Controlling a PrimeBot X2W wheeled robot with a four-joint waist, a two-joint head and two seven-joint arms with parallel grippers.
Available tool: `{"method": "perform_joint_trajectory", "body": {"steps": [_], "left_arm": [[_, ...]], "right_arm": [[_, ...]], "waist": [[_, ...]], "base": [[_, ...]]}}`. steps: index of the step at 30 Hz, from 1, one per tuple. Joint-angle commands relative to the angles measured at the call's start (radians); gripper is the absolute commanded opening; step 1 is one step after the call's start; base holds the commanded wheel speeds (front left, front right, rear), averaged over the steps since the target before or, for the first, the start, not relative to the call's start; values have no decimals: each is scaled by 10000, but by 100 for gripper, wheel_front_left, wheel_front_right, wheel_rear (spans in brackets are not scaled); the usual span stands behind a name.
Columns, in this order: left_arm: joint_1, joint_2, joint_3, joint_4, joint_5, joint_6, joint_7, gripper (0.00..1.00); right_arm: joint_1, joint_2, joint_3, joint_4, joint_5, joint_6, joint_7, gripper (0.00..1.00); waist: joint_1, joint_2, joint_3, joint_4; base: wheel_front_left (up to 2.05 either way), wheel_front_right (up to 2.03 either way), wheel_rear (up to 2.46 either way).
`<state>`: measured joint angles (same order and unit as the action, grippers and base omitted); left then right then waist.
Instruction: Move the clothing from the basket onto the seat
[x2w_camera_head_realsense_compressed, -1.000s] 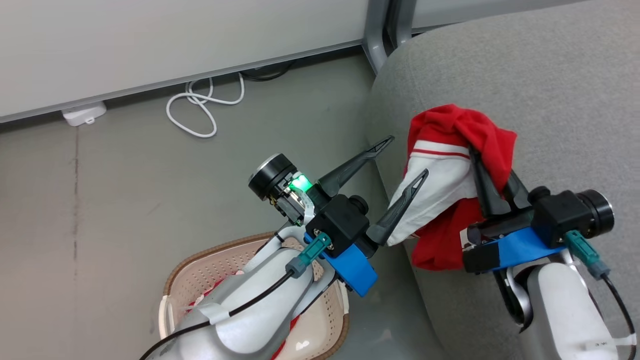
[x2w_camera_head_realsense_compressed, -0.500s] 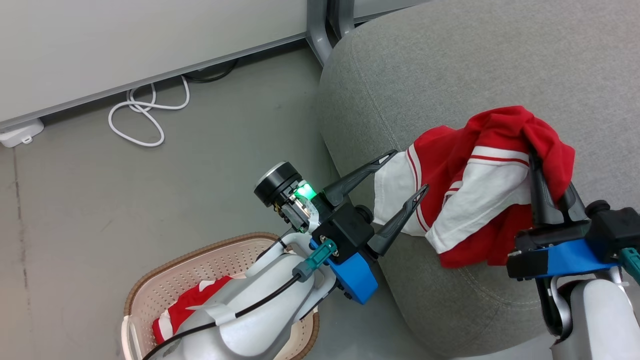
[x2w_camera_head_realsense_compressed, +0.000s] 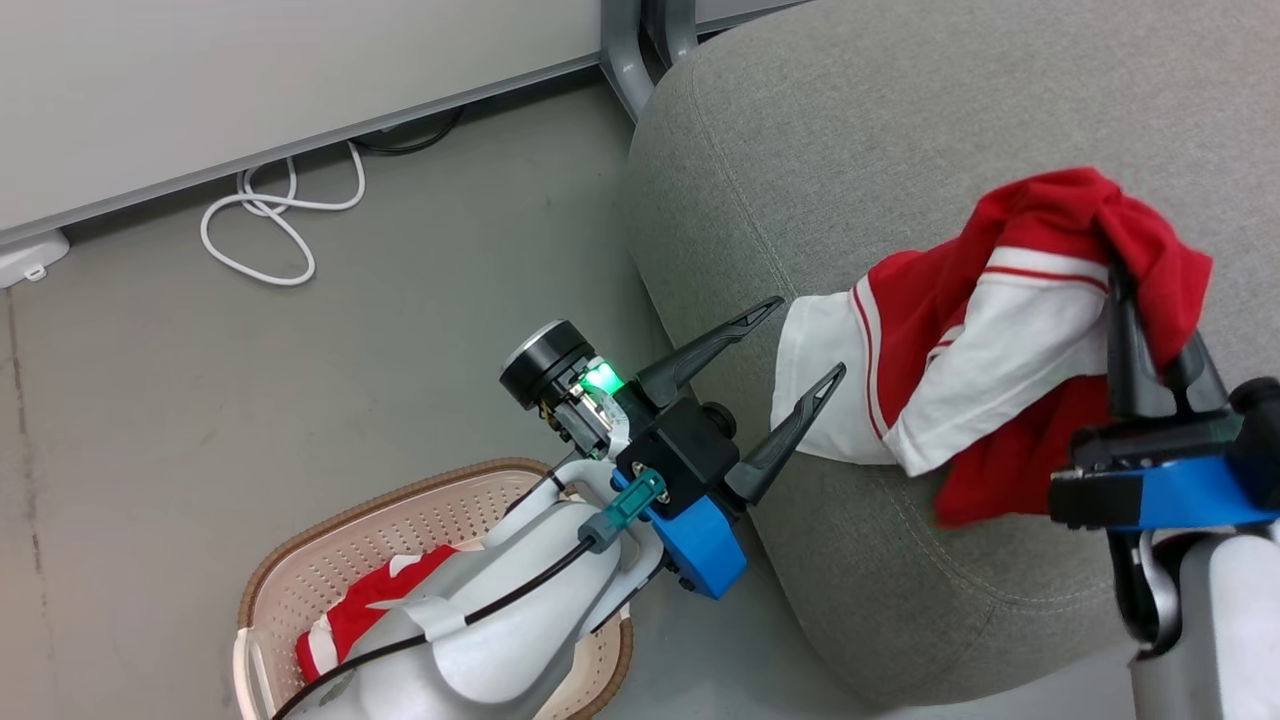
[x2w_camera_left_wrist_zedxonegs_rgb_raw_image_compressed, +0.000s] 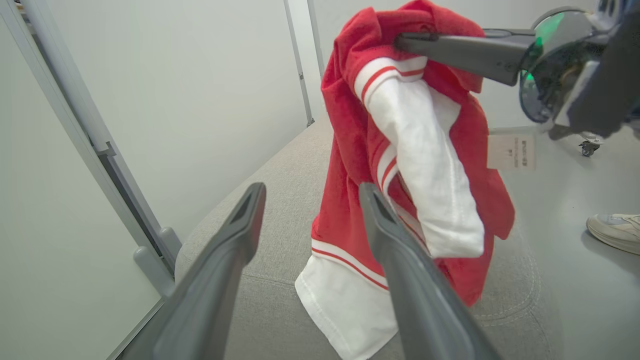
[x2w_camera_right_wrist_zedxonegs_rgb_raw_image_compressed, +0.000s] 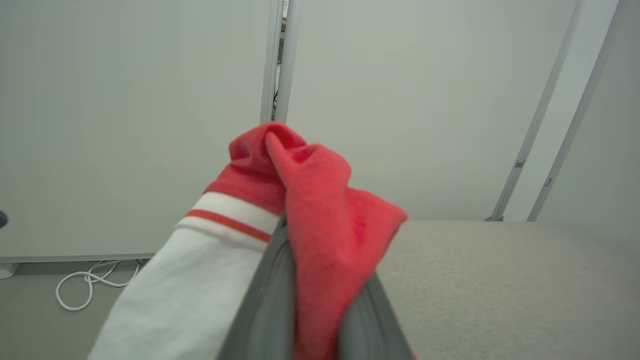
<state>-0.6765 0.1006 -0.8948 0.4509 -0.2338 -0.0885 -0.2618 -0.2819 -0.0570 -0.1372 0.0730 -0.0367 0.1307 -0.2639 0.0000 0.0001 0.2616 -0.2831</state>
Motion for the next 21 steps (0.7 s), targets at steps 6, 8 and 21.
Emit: {"method": "perform_joint_trajectory", "body": {"steps": [6,8,21], "left_arm": [[-330,123,24,-1,-56,61,-36,100],[-398,154,4,-27,-19,64,-30,100],[-1220,310,-73,-214,235,31,116,100]], "right_arm": [[-1427,-444,-274,-372,-33,1,-10,0],[-1951,-621,-375,-416,13,1,-10,0],[-4858,-2225,-1567,-371,175,1,-8,0]], "waist": [[0,-1,381,129],[0,-1,568,192],[0,-1,2228,784]], "base": [[0,0,0],[0,0,0],[0,0,0]]}}
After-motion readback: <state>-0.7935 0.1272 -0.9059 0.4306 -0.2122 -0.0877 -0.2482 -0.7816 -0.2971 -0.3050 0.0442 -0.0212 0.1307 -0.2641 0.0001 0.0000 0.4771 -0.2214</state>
